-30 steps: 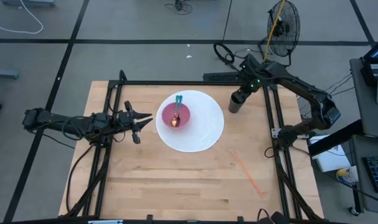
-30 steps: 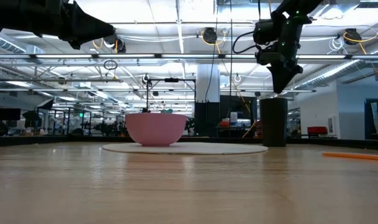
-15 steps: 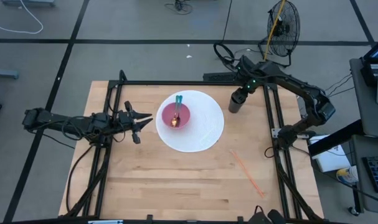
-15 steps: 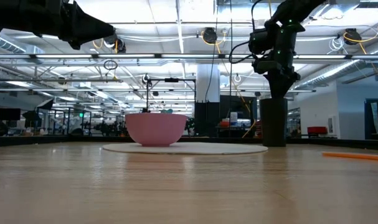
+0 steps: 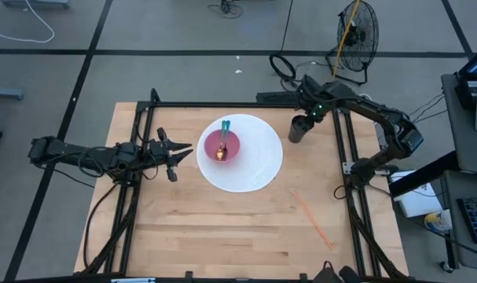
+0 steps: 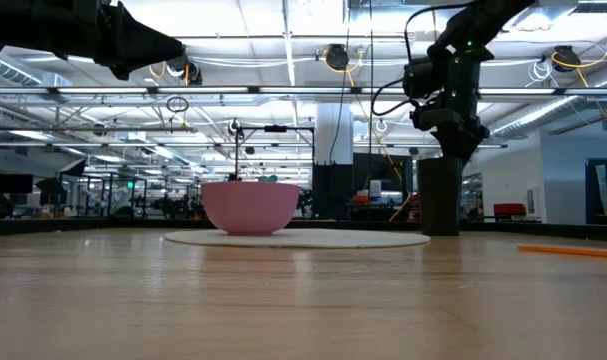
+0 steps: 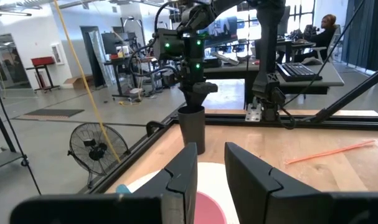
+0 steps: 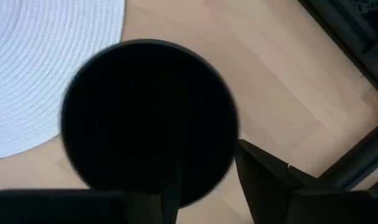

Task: Pick & Place Utensil
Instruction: Put the black cup on the white mat to the right of the pink plate

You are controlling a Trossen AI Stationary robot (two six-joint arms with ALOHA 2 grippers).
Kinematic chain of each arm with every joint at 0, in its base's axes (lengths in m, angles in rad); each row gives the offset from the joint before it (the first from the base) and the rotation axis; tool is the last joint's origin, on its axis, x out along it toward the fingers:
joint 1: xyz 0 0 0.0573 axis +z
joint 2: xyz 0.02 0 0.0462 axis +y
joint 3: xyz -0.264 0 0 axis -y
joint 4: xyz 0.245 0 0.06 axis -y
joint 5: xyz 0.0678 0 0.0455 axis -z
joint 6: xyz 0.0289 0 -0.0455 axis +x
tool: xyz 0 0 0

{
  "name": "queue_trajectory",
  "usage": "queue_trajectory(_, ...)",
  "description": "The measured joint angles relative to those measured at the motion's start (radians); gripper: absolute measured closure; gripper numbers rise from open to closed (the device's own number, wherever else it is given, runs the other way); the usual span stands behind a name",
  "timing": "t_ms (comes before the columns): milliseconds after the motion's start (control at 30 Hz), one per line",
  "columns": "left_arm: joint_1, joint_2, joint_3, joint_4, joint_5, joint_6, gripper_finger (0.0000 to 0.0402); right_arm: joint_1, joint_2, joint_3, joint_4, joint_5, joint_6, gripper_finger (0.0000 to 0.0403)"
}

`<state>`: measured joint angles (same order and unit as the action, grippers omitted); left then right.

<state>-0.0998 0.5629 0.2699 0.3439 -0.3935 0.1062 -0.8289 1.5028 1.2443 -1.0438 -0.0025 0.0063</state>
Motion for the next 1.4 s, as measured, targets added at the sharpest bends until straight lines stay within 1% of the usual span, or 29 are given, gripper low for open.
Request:
queue_trajectory(133,0.0,0.0,0.0,0.002,0.0,0.003,0.0314,-0.011,0.0,-0.002,0.004,0.002,0.001,0.0273)
queue_trajectory(233,0.0,0.0,0.0,0.003,0.0,0.01,0.0314,-0.01,0.0,-0.002,0.009,0.002,-0.004,0.0286)
queue_trajectory(600,0.0,0.0,0.0,0.002,0.0,0.011,0.0314,-0.01,0.0,-0.003,0.023,0.002,-0.018,0.0382)
queue_trajectory(667,0.0,0.0,0.0,0.002,0.0,0.011,0.0314,-0.01,0.0,-0.003,0.023,0.001,-0.018,0.0395)
queue_trajectory(1033,0.0,0.0,0.0,0.0,-0.001,0.011,0.0314,-0.01,-0.008,-0.002,0.023,0.005,-0.023,0.0399)
queue_trajectory(1233,0.0,0.0,0.0,-0.005,-0.001,0.012,0.0314,-0.005,-0.013,0.029,0.022,0.005,-0.022,0.04)
queue_trajectory(1400,0.0,0.0,0.0,-0.006,-0.001,0.012,0.0314,0.027,-0.013,0.067,0.021,0.001,-0.012,0.0401)
